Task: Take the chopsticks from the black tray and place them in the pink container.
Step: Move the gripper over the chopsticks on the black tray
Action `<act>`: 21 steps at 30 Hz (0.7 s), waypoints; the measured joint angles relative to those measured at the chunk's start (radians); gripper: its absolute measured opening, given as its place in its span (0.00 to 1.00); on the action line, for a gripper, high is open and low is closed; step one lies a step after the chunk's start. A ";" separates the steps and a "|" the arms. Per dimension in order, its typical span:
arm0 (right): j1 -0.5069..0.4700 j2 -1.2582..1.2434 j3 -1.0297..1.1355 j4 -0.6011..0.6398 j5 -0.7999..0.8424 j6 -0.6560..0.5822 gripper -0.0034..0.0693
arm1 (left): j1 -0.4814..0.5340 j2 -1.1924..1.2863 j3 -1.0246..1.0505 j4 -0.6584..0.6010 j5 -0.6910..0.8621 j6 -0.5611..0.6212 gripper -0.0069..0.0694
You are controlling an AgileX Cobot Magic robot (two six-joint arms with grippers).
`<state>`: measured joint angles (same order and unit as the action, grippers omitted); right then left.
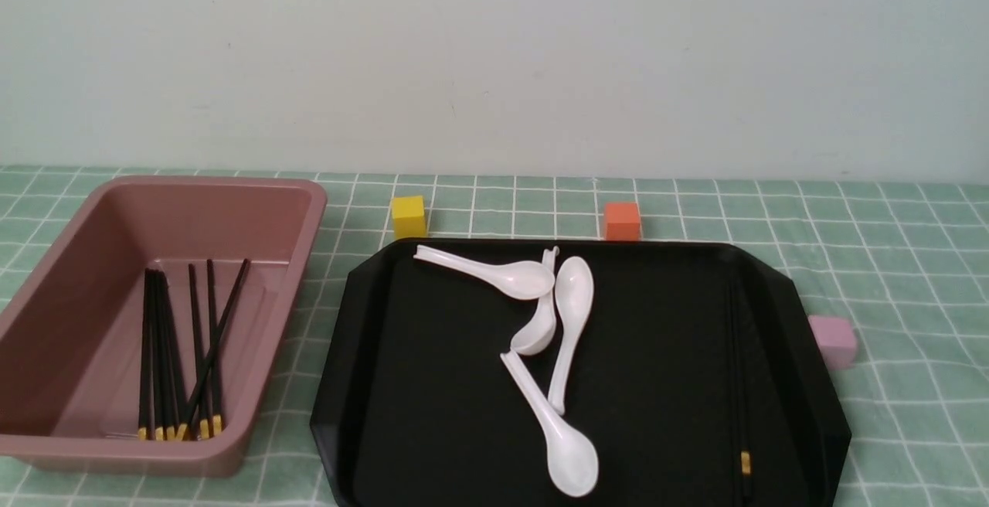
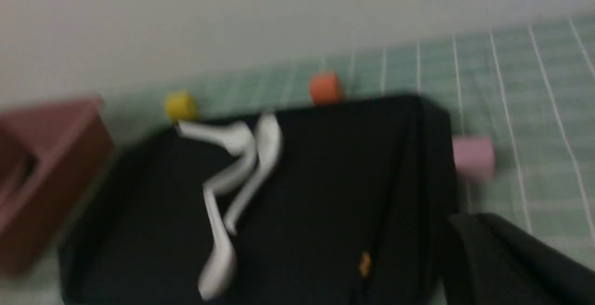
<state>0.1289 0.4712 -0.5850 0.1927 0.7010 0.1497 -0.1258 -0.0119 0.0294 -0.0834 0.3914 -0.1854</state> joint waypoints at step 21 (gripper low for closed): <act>0.200 0.998 -0.283 0.004 0.105 -0.067 0.39 | 0.000 0.000 0.000 0.000 0.000 0.000 0.40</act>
<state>0.3289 1.4695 -0.8676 0.1965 0.8057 0.0828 -0.1258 -0.0119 0.0294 -0.0834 0.3914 -0.1854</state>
